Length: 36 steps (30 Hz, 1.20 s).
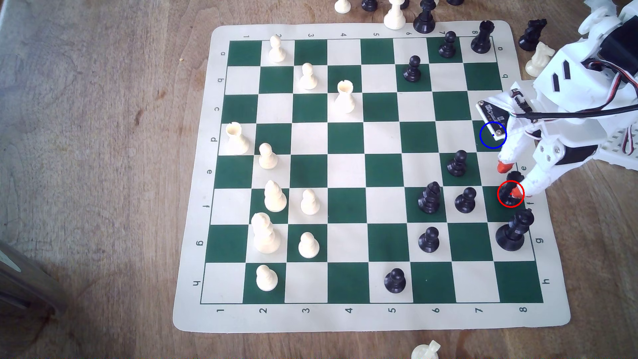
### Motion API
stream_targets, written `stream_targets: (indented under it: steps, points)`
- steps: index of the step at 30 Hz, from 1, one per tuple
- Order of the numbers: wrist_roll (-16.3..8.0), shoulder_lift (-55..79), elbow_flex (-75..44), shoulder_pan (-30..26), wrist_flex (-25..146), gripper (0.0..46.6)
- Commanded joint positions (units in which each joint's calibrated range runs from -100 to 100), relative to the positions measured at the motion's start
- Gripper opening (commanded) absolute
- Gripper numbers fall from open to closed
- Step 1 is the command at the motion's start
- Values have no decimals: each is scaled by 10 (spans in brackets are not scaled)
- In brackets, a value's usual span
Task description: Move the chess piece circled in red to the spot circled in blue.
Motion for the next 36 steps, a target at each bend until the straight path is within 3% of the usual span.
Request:
stream_targets:
  steps: [1,9,17,21,29,36]
  points:
    - [3,1,-3,0,-6,4]
    - [3,-3,-31,-2,11,4]
    - [-3,6,-222,0,110,4]
    - [11,16,-293,28,158,4]
    - [56,22,-258,144,190,4]
    - [69,13,-155,177,145,4]
